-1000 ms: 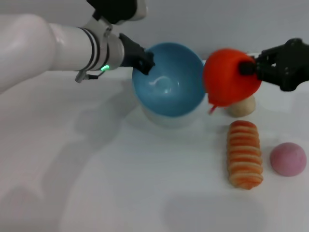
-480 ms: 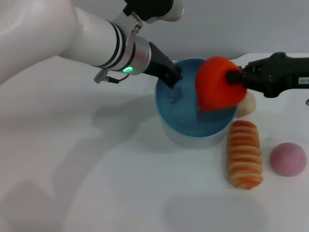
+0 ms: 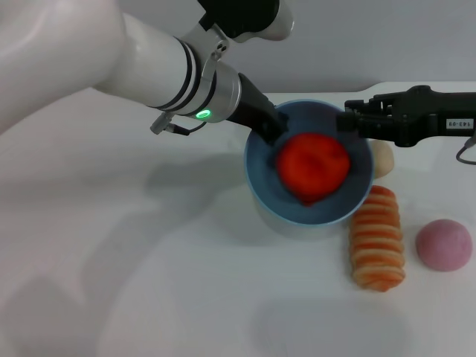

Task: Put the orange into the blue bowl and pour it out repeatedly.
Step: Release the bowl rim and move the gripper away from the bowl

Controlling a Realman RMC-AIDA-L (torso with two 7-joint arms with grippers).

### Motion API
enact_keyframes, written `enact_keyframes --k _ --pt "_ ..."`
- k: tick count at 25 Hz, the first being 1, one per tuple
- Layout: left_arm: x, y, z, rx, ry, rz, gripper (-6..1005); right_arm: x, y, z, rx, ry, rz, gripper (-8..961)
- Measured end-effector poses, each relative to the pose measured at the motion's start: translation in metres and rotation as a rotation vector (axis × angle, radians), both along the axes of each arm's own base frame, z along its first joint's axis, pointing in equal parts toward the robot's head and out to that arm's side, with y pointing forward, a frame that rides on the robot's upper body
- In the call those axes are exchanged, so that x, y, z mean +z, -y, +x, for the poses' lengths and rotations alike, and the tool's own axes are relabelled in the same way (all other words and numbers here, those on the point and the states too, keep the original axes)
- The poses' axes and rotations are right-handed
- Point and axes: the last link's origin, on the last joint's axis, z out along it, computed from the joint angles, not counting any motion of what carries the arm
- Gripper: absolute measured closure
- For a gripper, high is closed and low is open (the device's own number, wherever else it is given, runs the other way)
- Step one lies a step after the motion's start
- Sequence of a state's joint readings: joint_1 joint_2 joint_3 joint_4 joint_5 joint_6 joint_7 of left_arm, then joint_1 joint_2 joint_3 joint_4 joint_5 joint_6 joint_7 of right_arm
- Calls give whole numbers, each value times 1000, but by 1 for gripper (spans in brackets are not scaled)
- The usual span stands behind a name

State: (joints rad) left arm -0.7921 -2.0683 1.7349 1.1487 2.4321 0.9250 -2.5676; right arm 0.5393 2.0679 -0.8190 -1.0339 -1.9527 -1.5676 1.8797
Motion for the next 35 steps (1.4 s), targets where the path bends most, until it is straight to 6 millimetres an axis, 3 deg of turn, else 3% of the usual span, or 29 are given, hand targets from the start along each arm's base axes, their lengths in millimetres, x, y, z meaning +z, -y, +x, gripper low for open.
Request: enact_keyframes --k 1,12,21,35 --pt "0 0 -1 4 0 1 1001 0 0 0 -1 -1 -1 715" --pt "2 9 -23 102 -79 -90 1001 17 8 8 -37 -139 87 542" --pt "-15 15 -42 153 -85 -120 978 15 9 10 -46 -136 84 541" --pt "-20 12 -53 188 -73 -70 915 11 12 16 -69 -151 72 541"
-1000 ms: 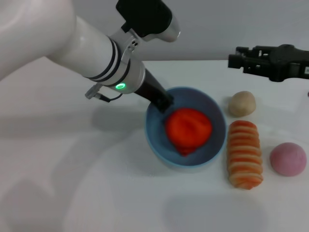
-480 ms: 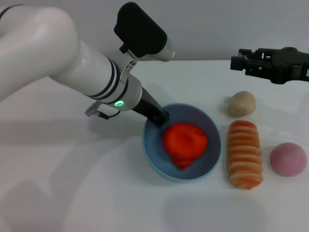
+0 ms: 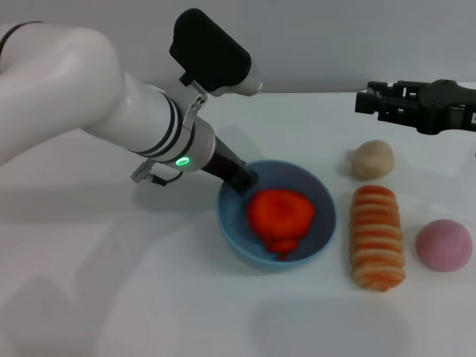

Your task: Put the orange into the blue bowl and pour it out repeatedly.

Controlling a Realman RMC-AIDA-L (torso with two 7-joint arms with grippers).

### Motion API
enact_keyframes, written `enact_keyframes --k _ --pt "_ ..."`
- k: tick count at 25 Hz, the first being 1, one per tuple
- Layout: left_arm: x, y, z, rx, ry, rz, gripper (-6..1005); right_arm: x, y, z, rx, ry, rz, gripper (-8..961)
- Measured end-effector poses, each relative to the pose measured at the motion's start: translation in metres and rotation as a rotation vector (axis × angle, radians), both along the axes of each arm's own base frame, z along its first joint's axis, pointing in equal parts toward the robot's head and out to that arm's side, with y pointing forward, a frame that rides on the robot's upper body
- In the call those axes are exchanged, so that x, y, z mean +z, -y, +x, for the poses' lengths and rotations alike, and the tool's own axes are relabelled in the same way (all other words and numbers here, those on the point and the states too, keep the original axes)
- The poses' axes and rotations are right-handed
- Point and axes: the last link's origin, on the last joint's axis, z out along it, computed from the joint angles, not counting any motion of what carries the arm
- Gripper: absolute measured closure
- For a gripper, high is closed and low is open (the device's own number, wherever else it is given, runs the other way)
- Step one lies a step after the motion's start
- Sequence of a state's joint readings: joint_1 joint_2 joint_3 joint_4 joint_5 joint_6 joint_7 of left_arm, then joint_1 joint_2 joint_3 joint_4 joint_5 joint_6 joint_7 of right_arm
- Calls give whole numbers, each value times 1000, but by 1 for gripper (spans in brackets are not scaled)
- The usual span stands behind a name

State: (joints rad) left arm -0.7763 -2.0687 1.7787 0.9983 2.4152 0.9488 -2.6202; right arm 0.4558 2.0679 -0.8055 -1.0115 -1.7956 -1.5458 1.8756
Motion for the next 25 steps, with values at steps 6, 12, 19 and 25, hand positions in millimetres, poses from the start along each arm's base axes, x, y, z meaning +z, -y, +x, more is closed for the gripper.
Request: enact_keyframes --k 6,12,19,25 --pt "3 -3 3 -20 1 23 848 -2 1 5 3 4 9 541" --pt "17 -5 17 -80 46 99 597 -9 -2 18 23 54 78 542" --pt "57 -19 24 -189 280 441 373 -9 -19 50 -72 96 307 368" --pt "53 -9 1 -236 370 618 226 -22 -22 82 -92 151 584 255"
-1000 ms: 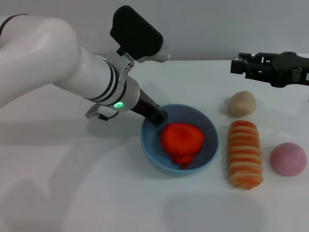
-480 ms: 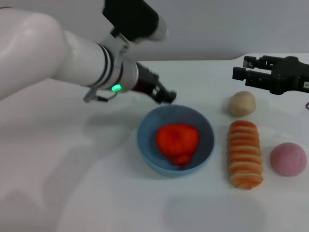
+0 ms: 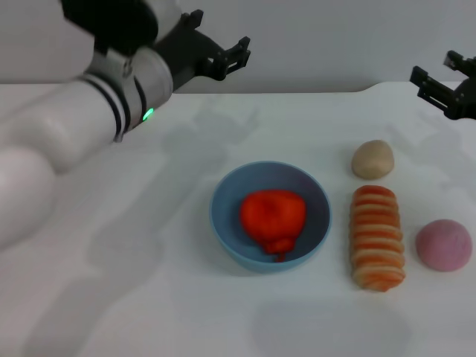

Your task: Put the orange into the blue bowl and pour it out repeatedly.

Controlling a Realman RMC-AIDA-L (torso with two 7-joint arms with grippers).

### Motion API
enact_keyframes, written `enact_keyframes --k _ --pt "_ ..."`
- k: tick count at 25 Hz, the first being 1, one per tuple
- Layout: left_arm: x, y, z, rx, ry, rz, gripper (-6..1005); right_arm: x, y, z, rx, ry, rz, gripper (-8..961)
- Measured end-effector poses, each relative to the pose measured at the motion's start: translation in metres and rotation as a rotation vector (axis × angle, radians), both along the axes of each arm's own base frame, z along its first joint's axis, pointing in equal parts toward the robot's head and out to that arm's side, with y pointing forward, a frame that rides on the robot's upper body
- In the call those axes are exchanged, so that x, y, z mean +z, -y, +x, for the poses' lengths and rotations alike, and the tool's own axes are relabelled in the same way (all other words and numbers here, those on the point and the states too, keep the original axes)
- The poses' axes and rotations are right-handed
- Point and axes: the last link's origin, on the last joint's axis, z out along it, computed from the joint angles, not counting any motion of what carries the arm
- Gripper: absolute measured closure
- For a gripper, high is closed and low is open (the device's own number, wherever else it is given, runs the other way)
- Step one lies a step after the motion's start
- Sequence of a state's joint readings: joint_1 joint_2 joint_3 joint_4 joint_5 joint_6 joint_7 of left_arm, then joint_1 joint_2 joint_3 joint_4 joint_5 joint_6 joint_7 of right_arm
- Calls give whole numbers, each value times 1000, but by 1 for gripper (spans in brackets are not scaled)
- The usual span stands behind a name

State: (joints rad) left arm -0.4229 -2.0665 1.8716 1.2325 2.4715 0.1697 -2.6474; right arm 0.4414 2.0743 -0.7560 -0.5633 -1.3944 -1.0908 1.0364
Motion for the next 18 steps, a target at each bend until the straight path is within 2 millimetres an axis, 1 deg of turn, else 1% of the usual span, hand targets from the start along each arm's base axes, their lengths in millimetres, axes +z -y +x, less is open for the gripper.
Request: enact_keyframes --k 3,4,5,6,7,9,13,16,18 --pt "-5 8 -11 -25 32 70 207 -10 6 10 -1 34 94 255" --pt "-12 15 -15 -52 44 104 201 -12 8 13 -2 44 121 255" --pt "-12 15 -15 -52 44 104 201 -14 10 15 -5 54 148 255" --pt "-21 24 -22 -88 53 142 201 -16 13 18 -10 61 178 255" --pt "-21 24 -22 -88 53 142 201 -17 16 20 -17 60 208 255" --pt "-29 32 -28 -97 81 171 200 -21 23 25 -37 42 258 255" --pt "-41 51 -44 -111 126 227 201 -19 36 35 -100 -6 367 255" --pt "-42 63 -52 -150 125 270 201 -22 47 41 -138 -8 424 255" --pt "-42 69 -59 -138 133 286 201 -26 56 42 -142 -21 440 255"
